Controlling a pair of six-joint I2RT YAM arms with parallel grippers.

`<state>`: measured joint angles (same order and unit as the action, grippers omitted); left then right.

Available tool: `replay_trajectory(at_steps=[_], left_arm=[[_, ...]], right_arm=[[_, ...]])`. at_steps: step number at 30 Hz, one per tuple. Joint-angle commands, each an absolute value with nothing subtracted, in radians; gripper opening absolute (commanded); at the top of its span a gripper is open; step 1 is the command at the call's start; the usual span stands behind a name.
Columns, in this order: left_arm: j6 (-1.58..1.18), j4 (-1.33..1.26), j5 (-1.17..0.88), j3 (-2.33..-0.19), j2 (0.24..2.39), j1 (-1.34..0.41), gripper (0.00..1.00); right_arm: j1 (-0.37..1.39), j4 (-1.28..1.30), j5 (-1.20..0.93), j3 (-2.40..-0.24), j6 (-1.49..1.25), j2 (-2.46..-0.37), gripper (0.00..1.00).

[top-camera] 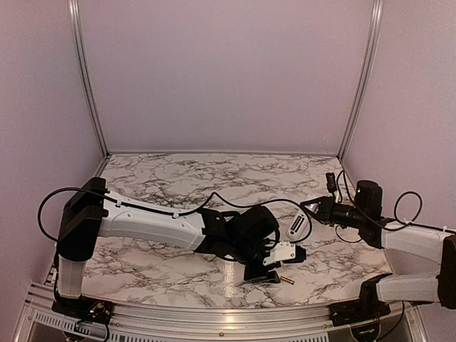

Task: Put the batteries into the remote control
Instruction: Adjust the battery at the center of the board.

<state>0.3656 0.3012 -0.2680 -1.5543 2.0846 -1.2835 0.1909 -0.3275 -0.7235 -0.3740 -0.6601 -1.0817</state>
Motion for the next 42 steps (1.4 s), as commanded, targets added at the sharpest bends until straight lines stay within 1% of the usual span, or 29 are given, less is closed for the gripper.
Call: replay_trajectory(at_steps=[1,11,19,21,23,28,33,38,42], left_arm=[[0.472,0.422,-0.230,-1.653,2.169,-1.303,0.47],[0.476,0.390,-0.234,-1.766,2.286,-1.313,0.47],[0.475,0.416,-0.225,-1.884,2.408,-1.327,0.44],[0.472,0.415,-0.226,-1.892,2.419,-1.327,0.41],[0.471,0.425,-0.227,-1.897,2.432,-1.327,0.35],[0.441,0.488,-0.192,-1.899,2.436,-1.324,0.12],[0.382,0.547,-0.169,-1.815,2.369,-1.315,0.00],[0.245,0.594,-0.129,-1.651,2.244,-1.247,0.00],[0.112,0.604,-0.086,-1.478,2.100,-1.186,0.00]], right_arm=[[0.153,-0.291,-0.762,-0.367,-0.624,-1.051,0.00],[0.105,-0.257,-0.773,-0.366,-0.608,-1.031,0.00],[0.092,-0.235,-0.774,-0.373,-0.597,-1.031,0.00],[0.092,-0.236,-0.775,-0.373,-0.597,-1.033,0.00],[0.091,-0.238,-0.775,-0.374,-0.598,-1.036,0.00],[0.091,-0.225,-0.771,-0.378,-0.588,-1.036,0.00],[0.090,-0.220,-0.772,-0.385,-0.580,-1.046,0.00],[0.090,-0.219,-0.784,-0.393,-0.574,-1.058,0.00],[0.090,-0.232,-0.796,-0.394,-0.573,-1.070,0.00]])
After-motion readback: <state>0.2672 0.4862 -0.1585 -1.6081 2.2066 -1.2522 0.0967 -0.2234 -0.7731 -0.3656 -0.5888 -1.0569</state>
